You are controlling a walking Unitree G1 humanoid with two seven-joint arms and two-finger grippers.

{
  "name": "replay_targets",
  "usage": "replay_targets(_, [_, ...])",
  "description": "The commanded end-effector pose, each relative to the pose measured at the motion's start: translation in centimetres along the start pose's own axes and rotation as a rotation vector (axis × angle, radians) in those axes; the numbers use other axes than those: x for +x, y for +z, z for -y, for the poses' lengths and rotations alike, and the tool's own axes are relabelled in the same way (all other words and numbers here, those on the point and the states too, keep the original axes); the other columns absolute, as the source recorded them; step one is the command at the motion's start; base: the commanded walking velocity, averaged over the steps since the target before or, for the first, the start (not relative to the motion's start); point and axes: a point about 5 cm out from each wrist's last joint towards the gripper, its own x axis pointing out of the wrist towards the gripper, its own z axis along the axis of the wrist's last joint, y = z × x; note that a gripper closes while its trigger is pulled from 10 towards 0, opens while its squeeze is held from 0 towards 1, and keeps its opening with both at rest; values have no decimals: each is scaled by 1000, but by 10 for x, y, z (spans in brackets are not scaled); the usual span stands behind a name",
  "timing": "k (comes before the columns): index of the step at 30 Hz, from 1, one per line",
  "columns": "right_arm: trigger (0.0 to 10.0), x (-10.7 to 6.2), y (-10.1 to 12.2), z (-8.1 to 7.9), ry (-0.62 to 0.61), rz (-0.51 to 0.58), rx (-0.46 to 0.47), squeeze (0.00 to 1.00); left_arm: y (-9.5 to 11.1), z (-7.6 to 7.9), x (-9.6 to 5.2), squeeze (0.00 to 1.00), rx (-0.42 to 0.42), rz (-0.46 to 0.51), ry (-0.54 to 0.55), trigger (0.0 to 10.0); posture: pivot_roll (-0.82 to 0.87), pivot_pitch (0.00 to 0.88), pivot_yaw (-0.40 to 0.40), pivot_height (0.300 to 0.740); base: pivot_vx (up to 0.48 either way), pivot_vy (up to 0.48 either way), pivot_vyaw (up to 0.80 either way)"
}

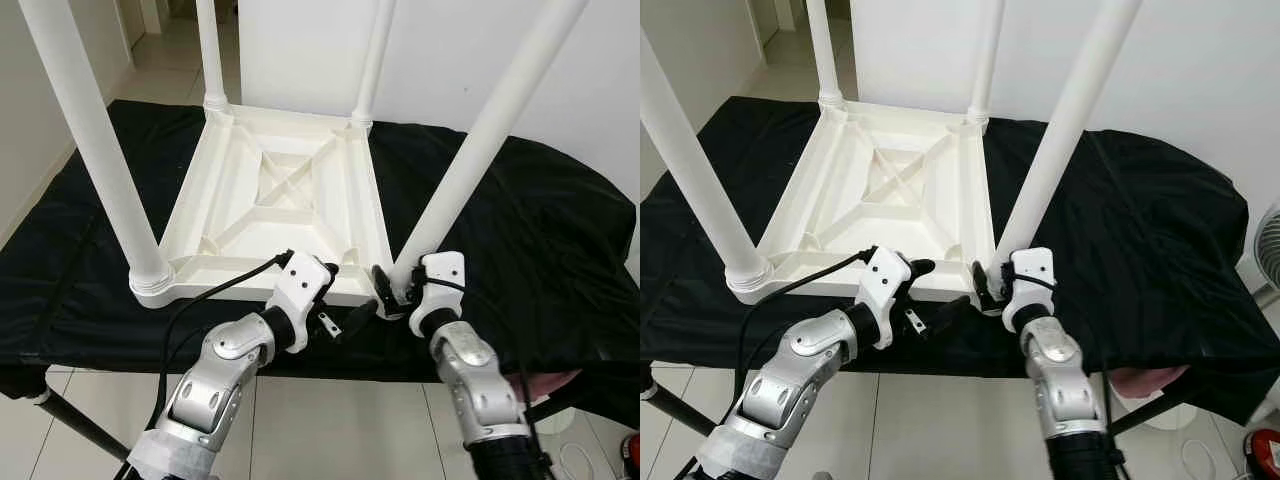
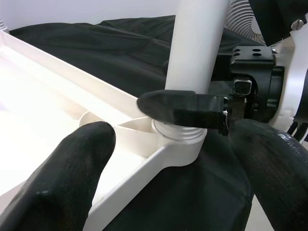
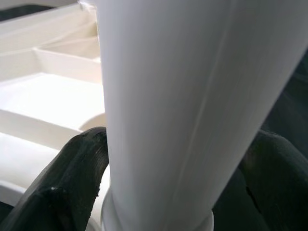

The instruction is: Building children table

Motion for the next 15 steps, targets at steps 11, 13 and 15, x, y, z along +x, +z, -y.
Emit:
replay_targets(11, [10000, 15, 1, 12, 373, -20, -60, 0, 6, -12, 7, 0, 35, 16, 80, 10000, -55, 0, -57, 740, 0, 0, 0])
replay_targets(13, [9922, 15, -1, 12, 399, -26, -63, 0, 7, -12, 7, 0, 36, 17, 78, 10000, -55, 0, -55, 740, 0, 0, 0])
replay_targets(15, [275, 15, -8, 13, 459, -69, -84, 0, 8, -11, 8, 0, 37, 21, 70, 10000, -51, 0, -53, 740, 0, 0, 0])
